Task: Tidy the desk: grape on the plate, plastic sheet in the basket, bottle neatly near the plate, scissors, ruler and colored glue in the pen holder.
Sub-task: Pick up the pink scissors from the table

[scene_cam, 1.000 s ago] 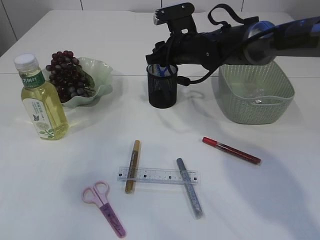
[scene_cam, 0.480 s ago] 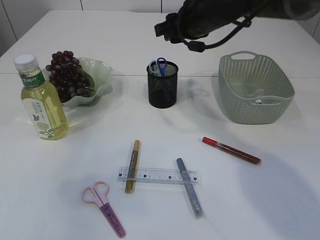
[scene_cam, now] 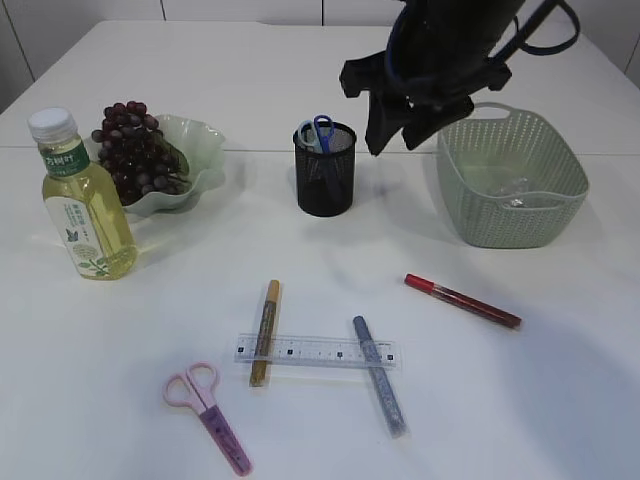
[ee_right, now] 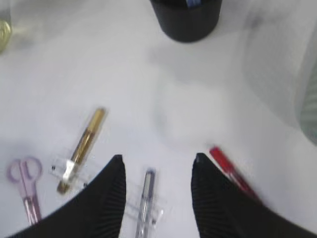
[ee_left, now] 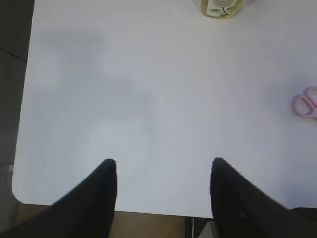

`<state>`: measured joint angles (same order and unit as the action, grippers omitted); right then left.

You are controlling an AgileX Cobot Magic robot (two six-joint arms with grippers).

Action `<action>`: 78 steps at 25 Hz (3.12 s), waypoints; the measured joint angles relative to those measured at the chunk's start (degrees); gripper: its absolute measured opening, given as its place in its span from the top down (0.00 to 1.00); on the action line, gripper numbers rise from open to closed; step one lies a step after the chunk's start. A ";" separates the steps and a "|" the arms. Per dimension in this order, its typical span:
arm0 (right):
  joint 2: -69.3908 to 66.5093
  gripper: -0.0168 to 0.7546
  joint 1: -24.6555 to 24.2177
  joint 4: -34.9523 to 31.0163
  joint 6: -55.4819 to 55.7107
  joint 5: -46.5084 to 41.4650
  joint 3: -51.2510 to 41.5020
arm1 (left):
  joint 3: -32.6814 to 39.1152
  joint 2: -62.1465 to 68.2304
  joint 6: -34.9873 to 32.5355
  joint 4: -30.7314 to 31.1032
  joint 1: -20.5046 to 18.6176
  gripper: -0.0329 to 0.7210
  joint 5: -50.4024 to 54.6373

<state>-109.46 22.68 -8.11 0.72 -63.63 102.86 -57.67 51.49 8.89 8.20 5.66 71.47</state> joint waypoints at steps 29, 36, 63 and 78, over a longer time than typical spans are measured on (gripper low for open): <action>-2.02 0.52 17.09 -4.56 3.71 -7.21 1.39 | 0.00 0.87 0.10 -5.76 0.00 0.38 0.07; -8.98 0.52 21.70 -5.71 3.71 -7.21 1.39 | 0.00 0.87 0.10 -6.34 0.00 0.38 0.07; -22.14 0.48 28.17 -0.88 7.72 -6.32 6.88 | 0.00 0.87 0.10 -6.44 0.23 0.38 0.07; -23.09 0.48 28.17 -0.61 8.32 -6.32 7.26 | 0.00 0.87 0.10 -6.54 0.23 0.38 0.07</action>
<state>-132.55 50.85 -8.72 9.04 -69.95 110.12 -57.67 52.36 8.99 1.65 5.89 71.54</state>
